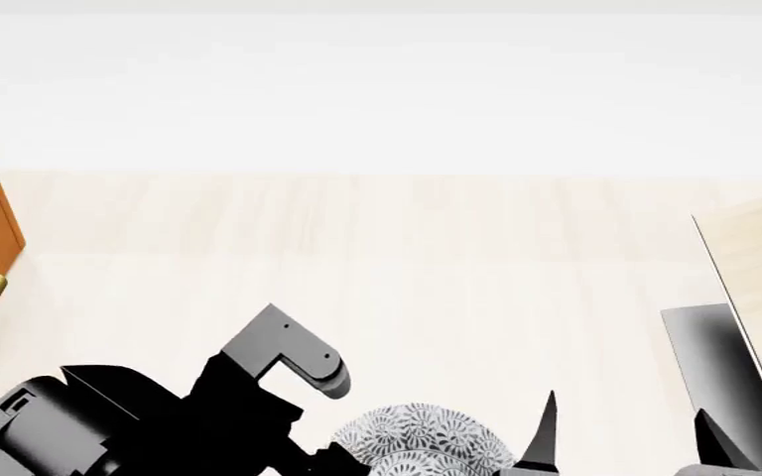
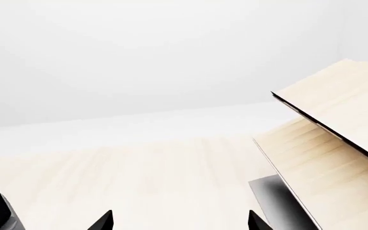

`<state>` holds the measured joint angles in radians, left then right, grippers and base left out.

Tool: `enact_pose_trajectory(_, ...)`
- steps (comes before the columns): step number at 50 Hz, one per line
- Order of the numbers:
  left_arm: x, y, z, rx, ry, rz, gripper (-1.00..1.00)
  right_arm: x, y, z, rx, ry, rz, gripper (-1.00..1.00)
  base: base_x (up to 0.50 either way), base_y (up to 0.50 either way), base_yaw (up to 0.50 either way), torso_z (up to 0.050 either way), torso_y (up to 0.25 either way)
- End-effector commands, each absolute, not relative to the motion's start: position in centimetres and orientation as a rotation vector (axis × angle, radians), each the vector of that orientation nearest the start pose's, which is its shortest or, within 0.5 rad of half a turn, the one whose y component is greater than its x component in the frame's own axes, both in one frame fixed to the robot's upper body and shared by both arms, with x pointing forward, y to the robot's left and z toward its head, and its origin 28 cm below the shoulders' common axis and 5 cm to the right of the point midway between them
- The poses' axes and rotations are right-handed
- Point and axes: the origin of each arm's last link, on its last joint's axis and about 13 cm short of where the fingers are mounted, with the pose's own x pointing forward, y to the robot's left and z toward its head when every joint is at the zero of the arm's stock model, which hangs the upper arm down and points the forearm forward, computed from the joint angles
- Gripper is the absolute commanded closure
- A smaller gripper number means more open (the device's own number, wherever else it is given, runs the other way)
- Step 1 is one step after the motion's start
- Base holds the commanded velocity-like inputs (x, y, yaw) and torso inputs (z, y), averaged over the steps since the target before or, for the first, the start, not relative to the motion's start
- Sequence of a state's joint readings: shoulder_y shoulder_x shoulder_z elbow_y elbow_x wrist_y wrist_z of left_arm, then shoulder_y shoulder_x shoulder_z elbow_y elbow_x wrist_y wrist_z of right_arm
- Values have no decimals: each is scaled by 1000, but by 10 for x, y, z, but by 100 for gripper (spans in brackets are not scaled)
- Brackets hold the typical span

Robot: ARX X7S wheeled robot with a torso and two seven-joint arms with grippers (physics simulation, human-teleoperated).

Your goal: Close the top drawer of the cabinet and put the bowl on top of it.

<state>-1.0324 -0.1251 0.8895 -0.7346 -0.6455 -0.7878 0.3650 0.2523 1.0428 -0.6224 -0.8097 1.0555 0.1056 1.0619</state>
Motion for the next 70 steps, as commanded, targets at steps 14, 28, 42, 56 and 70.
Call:
enact_pose_trajectory(14, 361, 160, 72, 213, 827, -777, -100, 153, -126, 161, 84, 37, -66, -100, 0, 0, 0, 0, 0)
enact_pose_trajectory(28, 361, 154, 68, 202, 840, -801, -100, 152, -128, 159, 91, 39, -70, -100, 0, 0, 0, -1, 0)
enact_pose_trajectory(42, 357, 156, 73, 219, 791, -796, 100, 153, -129, 157, 95, 41, -71, -100, 0, 0, 0, 0, 0)
enact_pose_trajectory(56, 355, 157, 74, 218, 781, -796, 100, 153, -128, 171, 93, 38, -66, -100, 0, 0, 0, -1, 0)
enact_pose_trajectory(70, 357, 161, 93, 183, 726, -779, 100, 152, -128, 161, 90, 32, -66, -100, 0, 0, 0, -1, 0)
